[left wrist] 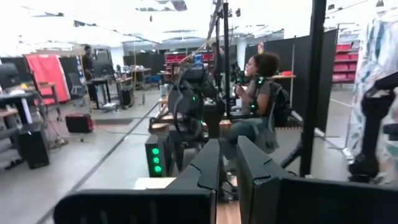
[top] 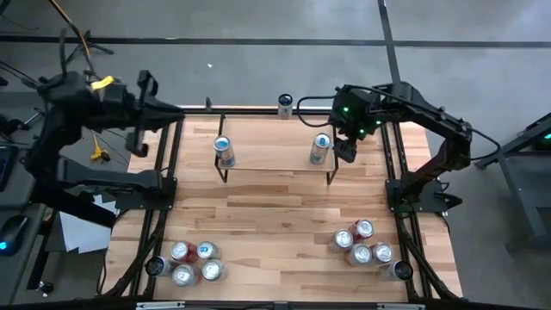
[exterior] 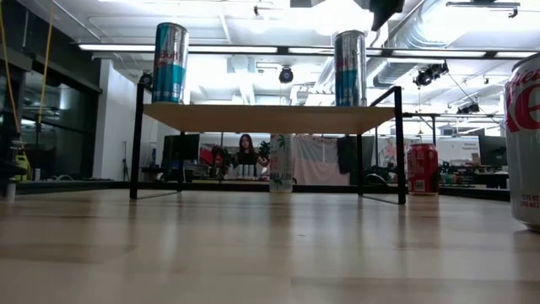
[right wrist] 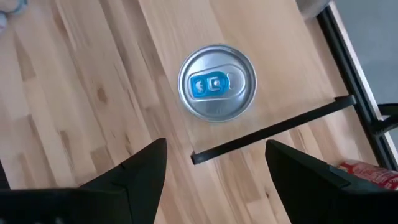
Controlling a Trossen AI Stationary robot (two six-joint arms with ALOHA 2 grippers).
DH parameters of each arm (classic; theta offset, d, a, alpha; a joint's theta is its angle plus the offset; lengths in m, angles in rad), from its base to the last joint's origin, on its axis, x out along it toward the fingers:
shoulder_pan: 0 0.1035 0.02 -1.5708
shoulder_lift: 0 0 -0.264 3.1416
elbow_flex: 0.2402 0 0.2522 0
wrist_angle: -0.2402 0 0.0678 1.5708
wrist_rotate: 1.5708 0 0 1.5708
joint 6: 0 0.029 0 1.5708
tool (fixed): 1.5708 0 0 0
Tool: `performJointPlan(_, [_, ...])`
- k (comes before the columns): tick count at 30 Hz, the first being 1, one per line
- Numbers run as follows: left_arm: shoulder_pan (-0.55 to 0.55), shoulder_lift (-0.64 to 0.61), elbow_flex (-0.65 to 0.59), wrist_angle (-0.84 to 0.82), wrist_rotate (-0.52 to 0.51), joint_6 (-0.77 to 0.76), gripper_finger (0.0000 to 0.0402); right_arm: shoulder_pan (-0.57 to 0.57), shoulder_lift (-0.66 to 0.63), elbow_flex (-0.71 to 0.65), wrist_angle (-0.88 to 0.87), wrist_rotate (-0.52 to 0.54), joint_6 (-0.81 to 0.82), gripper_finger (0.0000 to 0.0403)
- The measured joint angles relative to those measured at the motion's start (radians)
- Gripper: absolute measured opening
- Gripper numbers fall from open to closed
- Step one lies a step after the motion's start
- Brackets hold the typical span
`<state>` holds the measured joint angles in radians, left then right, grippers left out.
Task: Place canned beverage on shelf
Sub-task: Put the right blue soda can aligned with the other blue soda can on the shelf
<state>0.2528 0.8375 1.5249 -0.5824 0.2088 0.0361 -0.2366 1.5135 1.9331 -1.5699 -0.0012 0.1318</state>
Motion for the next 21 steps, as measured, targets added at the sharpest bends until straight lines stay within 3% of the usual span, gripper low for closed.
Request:
performJointPlan(3, [-0.001,-0.024,-0.015,-0.009,0.000,-0.030,0.0000,0.029,-0.028,0.000,0.009,0.020,0.001,0.0257])
performJointPlan(10, [-0.001,-0.033,-0.069,0.005,-0.001,-0.059,0.0000,0.138,-0.111,-0.045,0.060,0.184,0.085,0.0257])
performJointPlan(15, [-0.001,-0.032,-0.089,0.002,-0.002,-0.076,0.0000,0.211,-0.289,-0.364,0.262,0.282,0.190,0.0257])
performJointPlan(21, [0.000,-0.040,-0.089,0.036,-0.003,-0.087,0.0000,0.225,-0.501,-0.702,0.540,0.318,0.429,0.0257])
